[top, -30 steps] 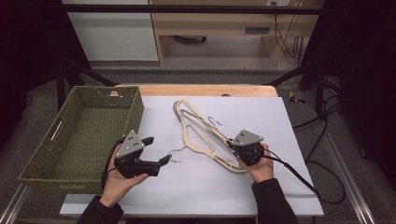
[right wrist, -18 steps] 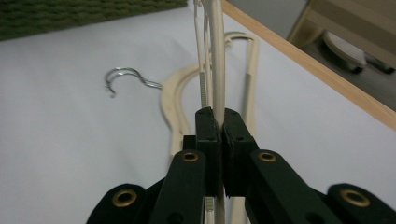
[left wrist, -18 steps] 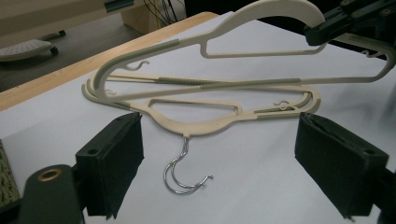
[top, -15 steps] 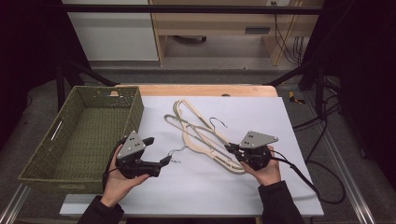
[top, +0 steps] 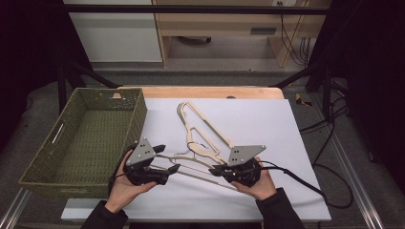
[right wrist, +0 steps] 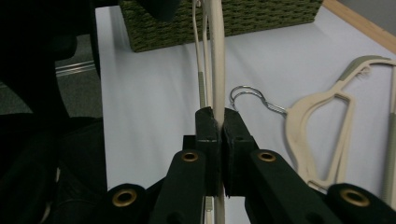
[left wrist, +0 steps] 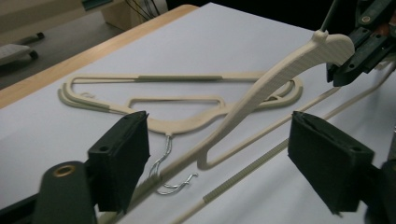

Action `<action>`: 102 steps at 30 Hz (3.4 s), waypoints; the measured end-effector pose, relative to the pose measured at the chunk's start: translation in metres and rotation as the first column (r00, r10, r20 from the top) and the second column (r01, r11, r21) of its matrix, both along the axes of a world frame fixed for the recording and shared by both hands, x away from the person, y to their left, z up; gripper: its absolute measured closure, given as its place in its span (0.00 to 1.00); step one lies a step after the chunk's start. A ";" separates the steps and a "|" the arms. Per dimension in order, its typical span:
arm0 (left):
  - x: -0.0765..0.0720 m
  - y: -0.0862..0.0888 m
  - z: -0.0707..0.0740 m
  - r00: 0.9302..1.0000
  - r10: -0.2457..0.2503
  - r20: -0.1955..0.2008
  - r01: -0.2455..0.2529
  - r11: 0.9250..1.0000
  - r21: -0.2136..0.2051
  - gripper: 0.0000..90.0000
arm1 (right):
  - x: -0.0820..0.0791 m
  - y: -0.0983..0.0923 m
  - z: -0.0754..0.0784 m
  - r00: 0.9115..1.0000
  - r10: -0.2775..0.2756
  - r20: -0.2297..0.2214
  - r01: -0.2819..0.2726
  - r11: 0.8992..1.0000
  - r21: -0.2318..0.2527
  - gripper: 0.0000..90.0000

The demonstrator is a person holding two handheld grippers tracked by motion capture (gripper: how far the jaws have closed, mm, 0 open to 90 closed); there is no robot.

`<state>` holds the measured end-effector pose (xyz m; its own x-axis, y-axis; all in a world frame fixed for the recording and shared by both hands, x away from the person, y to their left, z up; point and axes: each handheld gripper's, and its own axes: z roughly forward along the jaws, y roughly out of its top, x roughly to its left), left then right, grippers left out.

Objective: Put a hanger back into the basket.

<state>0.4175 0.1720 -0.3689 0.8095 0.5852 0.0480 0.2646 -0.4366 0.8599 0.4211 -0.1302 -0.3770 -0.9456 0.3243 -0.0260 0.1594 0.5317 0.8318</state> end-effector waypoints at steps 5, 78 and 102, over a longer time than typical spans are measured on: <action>0.000 -0.006 -0.005 0.998 -0.048 -0.031 0.049 0.998 0.030 0.42 | -0.003 0.002 0.000 0.999 0.030 -0.010 -0.030 1.000 -0.005 0.97; 0.004 0.070 0.102 0.992 0.106 0.062 -0.103 0.993 -0.054 0.96 | 0.009 -0.090 0.004 0.873 -0.487 0.009 0.466 0.841 0.276 0.10; 0.061 0.175 0.091 0.958 0.283 0.050 -0.283 0.959 -0.016 0.96 | 0.010 -0.088 0.003 0.875 -0.484 0.017 0.463 0.847 0.262 0.09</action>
<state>0.4784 0.3467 -0.2781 0.6075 0.7904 0.0788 0.3318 -0.3427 0.8789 0.4307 -0.2184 -0.3743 -0.6738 0.7376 0.0439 0.2684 0.1889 0.9446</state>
